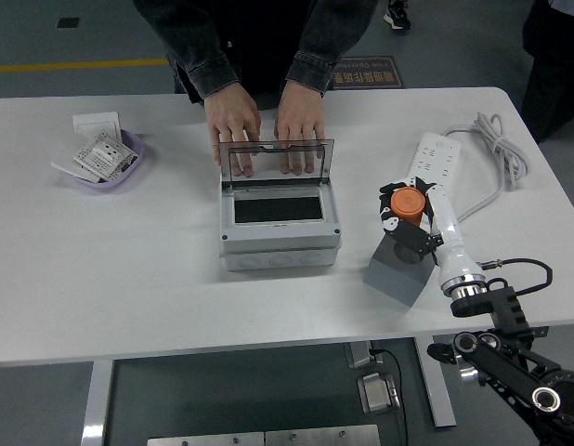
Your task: Pick up the cylinder from the cube,place it in the box,flap close box
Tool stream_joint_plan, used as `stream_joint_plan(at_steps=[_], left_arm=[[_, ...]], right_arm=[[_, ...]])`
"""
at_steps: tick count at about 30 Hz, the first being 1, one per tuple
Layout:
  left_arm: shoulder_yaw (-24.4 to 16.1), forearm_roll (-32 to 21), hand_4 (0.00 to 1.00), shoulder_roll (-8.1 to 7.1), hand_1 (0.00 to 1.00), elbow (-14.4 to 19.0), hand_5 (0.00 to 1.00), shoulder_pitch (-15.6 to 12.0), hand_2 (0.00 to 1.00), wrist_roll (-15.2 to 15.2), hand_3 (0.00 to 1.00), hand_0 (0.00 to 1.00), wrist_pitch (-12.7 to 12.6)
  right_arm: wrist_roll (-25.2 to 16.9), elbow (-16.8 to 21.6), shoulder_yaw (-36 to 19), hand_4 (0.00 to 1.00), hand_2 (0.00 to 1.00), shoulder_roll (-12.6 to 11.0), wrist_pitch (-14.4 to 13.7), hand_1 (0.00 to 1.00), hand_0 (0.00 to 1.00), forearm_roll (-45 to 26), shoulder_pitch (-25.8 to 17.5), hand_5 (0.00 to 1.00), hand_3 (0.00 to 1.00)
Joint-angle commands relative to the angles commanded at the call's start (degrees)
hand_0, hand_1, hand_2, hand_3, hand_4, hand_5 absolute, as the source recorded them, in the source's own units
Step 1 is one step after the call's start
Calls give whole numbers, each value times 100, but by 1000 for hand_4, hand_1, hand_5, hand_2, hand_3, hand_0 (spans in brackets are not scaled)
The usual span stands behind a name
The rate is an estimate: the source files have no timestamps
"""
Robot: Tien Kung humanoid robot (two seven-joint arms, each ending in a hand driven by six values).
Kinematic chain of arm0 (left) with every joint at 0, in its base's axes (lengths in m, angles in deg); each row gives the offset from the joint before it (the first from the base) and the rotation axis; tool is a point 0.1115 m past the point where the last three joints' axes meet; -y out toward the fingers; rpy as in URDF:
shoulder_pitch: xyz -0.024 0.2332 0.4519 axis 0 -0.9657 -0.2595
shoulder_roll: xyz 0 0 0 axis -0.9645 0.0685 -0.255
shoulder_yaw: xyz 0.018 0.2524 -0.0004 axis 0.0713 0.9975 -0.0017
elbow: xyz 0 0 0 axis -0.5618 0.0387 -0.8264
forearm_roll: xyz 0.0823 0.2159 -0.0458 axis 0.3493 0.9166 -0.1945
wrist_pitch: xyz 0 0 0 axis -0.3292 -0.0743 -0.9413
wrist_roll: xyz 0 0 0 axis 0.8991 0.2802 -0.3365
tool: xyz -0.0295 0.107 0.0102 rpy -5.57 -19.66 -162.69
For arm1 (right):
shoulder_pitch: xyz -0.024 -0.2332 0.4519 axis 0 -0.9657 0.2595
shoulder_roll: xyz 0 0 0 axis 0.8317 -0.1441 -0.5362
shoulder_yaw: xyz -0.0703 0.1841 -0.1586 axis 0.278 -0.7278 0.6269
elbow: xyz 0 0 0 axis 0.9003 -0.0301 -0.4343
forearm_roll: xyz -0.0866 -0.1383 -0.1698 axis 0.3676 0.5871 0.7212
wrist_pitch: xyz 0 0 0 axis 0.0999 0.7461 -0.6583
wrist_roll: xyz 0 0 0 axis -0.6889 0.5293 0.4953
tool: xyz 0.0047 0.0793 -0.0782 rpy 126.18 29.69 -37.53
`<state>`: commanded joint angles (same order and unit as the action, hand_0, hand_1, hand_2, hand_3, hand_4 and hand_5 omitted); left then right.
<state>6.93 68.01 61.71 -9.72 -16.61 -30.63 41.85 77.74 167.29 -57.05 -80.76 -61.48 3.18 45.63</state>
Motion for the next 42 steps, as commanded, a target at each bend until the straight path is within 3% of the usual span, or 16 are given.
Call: stream_joint_plan(at_steps=[7,8,13,14,19,26,42], left_arm=[[-33,30,724,-2,698,0,201,6,632,-21,632,662,12],[-29,26,727,-2,697,0,206,4,633,-25,631,663,15],[-80,76,727,-3,697,0,206,-9,633,-49,631,663,27],[-90,88,728,-5,697,0,208,-9,633,-53,632,663,29],[-162,164,728,-17,697,0,208,-10,633,-83,632,663,40],[-257,274,729,-33,697,0,211,-15,632,-128,629,663,61],[-149,218,728,-16,697,0,210,28,632,-123,629,663,63]], right_arm=[[886,-97,494,360,485,-5,0,524,640,979,795,2,403],[1017,-164,591,299,389,20,4,251,273,1118,919,2,401],[1629,-569,1084,299,389,175,174,251,273,1755,1521,2,401],[1713,-635,1164,205,301,202,210,137,65,1840,1610,122,353],[2127,-1077,1691,205,301,415,447,137,65,2122,2200,122,353],[2334,-1484,2312,207,272,746,642,109,41,2083,2924,174,336],[2098,-2055,3402,208,272,1196,699,109,43,1510,3726,173,336]])
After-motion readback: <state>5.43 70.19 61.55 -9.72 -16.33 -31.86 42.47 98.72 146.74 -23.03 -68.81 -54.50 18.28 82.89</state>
